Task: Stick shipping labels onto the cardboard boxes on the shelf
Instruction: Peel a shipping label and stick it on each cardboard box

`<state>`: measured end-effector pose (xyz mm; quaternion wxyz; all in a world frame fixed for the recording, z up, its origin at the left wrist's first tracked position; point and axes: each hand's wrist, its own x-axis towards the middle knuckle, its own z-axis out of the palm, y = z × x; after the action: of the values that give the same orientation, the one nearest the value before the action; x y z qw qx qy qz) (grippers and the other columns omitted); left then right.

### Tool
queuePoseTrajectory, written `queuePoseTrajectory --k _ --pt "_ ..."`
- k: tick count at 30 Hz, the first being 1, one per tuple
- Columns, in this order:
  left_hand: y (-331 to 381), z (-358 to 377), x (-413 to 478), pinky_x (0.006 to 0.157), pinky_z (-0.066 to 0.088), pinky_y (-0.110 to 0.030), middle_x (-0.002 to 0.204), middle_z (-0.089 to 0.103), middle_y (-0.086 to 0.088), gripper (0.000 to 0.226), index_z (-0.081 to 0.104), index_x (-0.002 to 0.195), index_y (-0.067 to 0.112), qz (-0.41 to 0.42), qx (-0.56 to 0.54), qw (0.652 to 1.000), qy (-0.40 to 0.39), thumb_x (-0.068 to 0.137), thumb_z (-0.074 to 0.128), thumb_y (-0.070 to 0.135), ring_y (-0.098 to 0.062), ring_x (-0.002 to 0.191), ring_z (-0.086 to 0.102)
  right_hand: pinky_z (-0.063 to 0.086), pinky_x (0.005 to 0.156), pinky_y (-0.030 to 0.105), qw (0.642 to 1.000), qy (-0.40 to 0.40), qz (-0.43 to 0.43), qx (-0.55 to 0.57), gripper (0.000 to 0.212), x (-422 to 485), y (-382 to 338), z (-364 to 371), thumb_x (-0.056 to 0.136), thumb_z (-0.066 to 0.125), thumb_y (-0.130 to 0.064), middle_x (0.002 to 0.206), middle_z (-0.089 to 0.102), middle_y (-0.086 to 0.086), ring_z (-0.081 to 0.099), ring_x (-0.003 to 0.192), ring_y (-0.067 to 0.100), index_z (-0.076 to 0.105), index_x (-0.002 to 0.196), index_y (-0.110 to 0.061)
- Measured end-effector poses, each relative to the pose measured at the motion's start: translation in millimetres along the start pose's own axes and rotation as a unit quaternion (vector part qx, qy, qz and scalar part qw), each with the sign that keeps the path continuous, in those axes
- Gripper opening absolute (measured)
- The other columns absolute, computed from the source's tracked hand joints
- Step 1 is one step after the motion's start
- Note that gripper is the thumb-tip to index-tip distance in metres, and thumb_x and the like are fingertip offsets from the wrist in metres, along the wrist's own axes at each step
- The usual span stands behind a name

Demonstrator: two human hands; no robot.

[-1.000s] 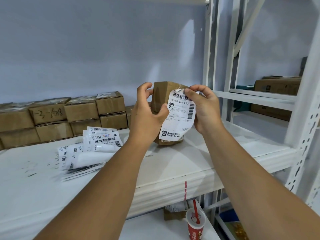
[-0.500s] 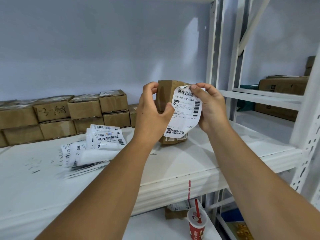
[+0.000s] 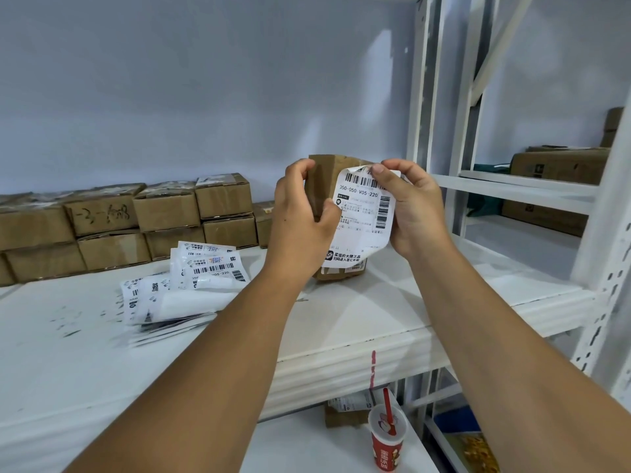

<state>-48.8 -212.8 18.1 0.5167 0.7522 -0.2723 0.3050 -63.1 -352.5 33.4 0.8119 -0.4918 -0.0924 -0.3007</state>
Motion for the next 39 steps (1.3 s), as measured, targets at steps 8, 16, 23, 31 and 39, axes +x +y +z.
queuePoseTrajectory --k 8,16,23,31,39 --pt "-0.6 0.4 0.3 0.089 0.049 -0.034 0.133 0.041 -0.001 0.047 0.036 0.134 0.019 0.014 0.012 1.0 -0.003 0.09 0.05 0.016 -0.014 0.113 0.048 0.057 0.063 0.035 1.0 0.011 -0.009 -0.018 0.016 -1.2 -0.3 1.9 0.082 0.068 0.001 0.075 0.069 0.007 0.068 0.068 0.022 0.061 0.079 -0.013" --pt "2.6 0.0 -1.9 0.077 0.027 0.008 0.137 0.031 0.001 0.068 0.029 0.141 0.02 -0.013 -0.013 1.0 0.004 0.085 0.064 0.037 0.006 0.107 0.032 0.056 0.061 0.033 1.0 -0.02 -0.011 -0.017 0.017 -4.5 -1.7 3.8 0.082 0.067 0.003 0.068 0.068 0.001 0.067 0.065 0.021 0.058 0.08 -0.011" --pt "7.2 -3.5 -1.4 0.094 0.039 -0.025 0.139 0.037 0.002 0.082 0.023 0.143 0.028 -0.059 -0.05 0.997 0.014 0.078 0.07 0.045 -0.009 0.121 0.04 0.056 0.058 0.03 0.995 -0.097 -0.006 -0.03 0.017 -9.0 -0.5 8.3 0.081 0.066 0.004 0.073 0.067 0.005 0.066 0.062 0.02 0.058 0.08 -0.011" --pt "1.6 -2.6 3.1 0.078 0.044 -0.022 0.122 0.05 -0.001 0.056 0.041 0.126 0.029 -0.053 -0.063 0.996 0.029 0.08 0.068 0.045 -0.011 0.103 0.052 0.053 0.071 0.034 0.992 -0.112 -0.035 -0.056 0.018 -9.2 4.2 10.4 0.075 0.071 0.001 0.074 0.069 0.005 0.065 0.068 0.02 0.06 0.077 -0.013" --pt "8.3 -2.3 0.4 0.075 0.04 -0.01 0.122 0.044 -0.002 0.075 0.039 0.122 0.03 -0.042 -0.102 0.994 0.007 0.066 0.033 0.078 0.0 0.096 0.049 0.054 0.059 0.028 0.994 -0.107 -0.005 -0.014 0.017 -11.5 -0.3 10.9 0.083 0.063 0.003 0.068 0.067 0.004 0.064 0.059 0.017 0.058 0.078 -0.012"
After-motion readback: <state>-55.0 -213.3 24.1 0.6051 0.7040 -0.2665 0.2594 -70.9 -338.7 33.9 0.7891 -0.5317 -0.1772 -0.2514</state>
